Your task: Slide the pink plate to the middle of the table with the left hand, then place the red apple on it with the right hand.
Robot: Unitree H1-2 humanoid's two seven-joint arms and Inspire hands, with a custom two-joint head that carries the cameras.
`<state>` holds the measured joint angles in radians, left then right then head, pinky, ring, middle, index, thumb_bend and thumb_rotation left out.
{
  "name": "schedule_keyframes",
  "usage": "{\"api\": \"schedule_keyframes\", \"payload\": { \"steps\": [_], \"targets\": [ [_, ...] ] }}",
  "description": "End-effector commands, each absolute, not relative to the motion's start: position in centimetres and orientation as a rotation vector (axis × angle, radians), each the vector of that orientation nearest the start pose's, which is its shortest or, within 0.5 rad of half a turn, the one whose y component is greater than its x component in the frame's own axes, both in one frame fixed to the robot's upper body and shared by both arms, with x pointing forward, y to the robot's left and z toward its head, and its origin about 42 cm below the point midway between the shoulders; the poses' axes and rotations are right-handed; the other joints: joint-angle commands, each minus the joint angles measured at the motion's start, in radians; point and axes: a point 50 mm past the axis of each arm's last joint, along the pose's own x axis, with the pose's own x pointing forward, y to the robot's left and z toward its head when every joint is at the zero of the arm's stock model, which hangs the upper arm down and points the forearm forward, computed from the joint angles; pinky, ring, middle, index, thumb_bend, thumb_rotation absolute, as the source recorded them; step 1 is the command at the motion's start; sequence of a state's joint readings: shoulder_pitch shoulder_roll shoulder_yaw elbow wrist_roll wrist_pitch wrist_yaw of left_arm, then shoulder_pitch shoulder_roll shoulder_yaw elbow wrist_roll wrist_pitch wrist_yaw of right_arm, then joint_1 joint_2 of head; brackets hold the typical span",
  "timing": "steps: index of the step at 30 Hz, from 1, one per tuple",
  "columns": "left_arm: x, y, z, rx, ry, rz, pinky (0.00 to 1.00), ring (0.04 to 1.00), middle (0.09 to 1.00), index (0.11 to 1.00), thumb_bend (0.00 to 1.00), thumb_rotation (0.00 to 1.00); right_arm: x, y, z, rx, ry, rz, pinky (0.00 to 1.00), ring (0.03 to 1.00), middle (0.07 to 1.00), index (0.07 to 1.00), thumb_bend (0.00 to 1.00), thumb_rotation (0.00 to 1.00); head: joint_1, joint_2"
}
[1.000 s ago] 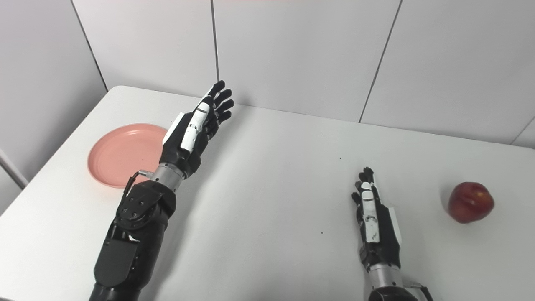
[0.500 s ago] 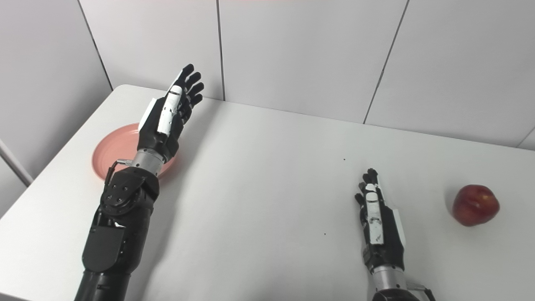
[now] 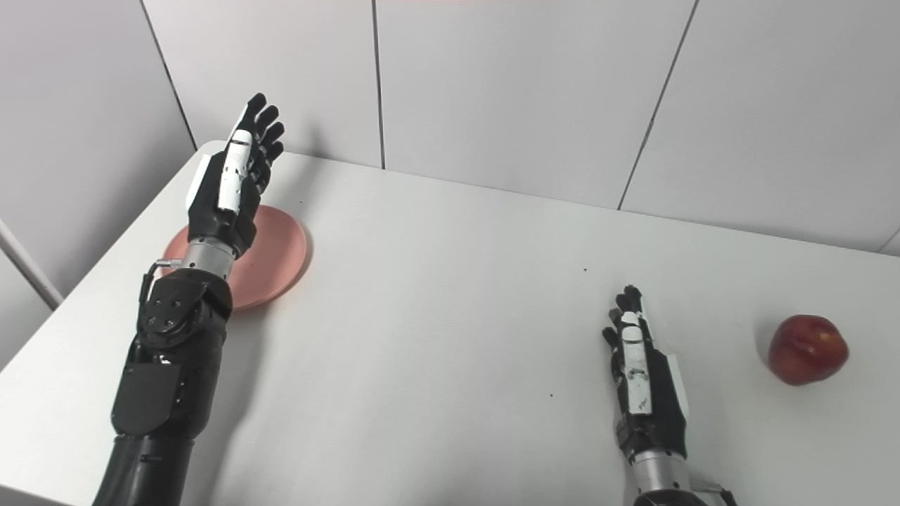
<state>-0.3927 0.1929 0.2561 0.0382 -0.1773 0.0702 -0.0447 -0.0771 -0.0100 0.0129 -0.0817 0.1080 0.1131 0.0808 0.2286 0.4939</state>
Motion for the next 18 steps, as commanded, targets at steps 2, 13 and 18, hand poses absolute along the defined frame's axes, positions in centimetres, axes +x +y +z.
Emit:
{"api": "schedule_keyframes", "payload": {
  "steps": [2, 13, 18],
  "targets": [
    [40.1, 32.0, 25.9, -0.036, -0.448, 0.138, 0.99, 0.981, 0.985, 0.956, 0.38, 1.00, 31.2, -20.0, 14.6, 0.104, -0.125, 0.136, 1.00, 1.000, 1.000, 1.000, 0.16, 1.00, 0.005, 0.000],
    [39.0, 34.8, 27.0, -0.036, -0.477, 0.251, 0.96, 0.960, 0.963, 0.943, 0.37, 1.00, 31.1, -20.2, 14.7, 0.121, -0.124, 0.131, 1.00, 1.000, 1.000, 1.000, 0.14, 1.00, 0.017, -0.001],
    [38.5, 36.3, 26.7, -0.030, -0.480, 0.283, 0.97, 0.956, 0.957, 0.934, 0.36, 1.00, 31.0, -20.3, 14.7, 0.104, -0.118, 0.129, 1.00, 1.000, 1.000, 1.000, 0.14, 1.00, 0.026, 0.000]
  ]
}}
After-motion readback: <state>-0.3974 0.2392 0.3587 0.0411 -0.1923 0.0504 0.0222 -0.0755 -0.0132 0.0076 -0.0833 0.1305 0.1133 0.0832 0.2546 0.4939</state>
